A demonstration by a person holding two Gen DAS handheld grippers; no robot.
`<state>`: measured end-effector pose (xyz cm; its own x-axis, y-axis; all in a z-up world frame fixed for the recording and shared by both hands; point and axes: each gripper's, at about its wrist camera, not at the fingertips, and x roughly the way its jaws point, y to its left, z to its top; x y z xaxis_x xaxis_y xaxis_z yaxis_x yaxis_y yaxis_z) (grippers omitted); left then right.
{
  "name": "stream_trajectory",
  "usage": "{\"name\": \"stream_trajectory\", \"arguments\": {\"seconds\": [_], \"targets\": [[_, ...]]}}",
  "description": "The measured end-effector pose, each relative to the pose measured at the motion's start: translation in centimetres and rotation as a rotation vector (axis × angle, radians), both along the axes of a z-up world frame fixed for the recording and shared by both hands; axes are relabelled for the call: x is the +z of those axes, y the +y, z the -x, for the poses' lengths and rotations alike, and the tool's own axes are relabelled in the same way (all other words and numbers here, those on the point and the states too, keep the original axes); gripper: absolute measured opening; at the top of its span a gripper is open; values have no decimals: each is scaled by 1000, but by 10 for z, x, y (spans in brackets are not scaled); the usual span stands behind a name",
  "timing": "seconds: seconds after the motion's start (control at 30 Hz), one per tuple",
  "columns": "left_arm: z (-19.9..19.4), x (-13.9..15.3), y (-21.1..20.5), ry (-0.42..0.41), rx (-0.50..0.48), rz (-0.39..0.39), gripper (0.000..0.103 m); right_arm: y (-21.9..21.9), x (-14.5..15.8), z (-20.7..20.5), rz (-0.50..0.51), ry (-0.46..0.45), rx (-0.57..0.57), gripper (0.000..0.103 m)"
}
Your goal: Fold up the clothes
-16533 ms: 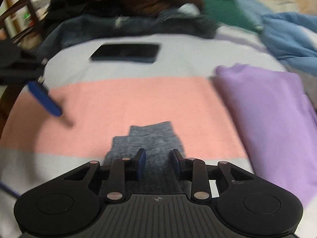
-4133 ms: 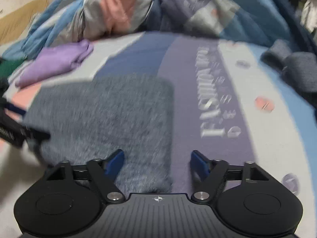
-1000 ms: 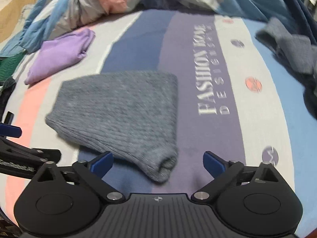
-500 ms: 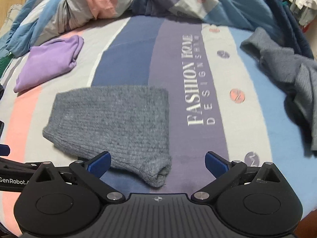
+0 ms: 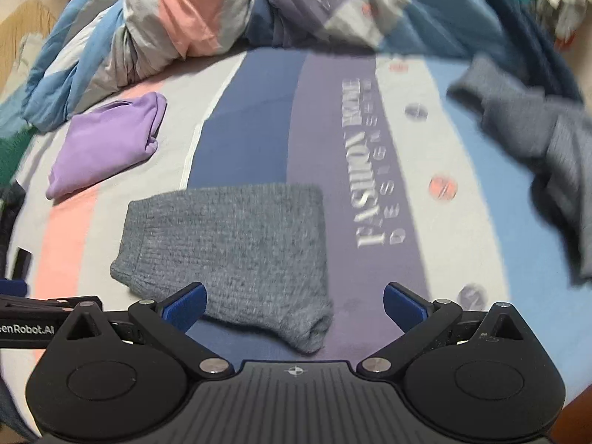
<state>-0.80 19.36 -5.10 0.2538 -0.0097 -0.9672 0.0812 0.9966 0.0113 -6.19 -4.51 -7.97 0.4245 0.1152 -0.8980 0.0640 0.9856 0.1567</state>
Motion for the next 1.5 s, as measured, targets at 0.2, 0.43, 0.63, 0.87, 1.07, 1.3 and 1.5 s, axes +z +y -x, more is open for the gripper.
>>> {"name": "stream_trajectory", "arguments": {"seconds": [0.2, 0.43, 0.63, 0.87, 1.07, 1.3, 1.5], "targets": [[-16, -46, 64, -34, 23, 394, 103, -34, -38, 4, -95, -82, -51, 103], [-64, -110, 122, 11, 63, 865, 103, -64, -97, -10, -319, -145, 7, 99], [-87, -144, 138, 75, 31, 864, 103, -73, -131, -33, -403, -90, 50, 100], [-108, -179, 118, 127, -76, 875, 103, -75, -148, -56, -512, -118, 119, 103], [-118, -196, 100, 94, -72, 953, 103, -65, -157, -68, -572, -133, 200, 103], [-116, -197, 106, 57, -40, 911, 68, -62, -163, -82, -607, -103, 176, 48], [-104, -178, 92, -26, -49, 761, 53, -53, -147, -77, -512, -120, 173, 28]]}}
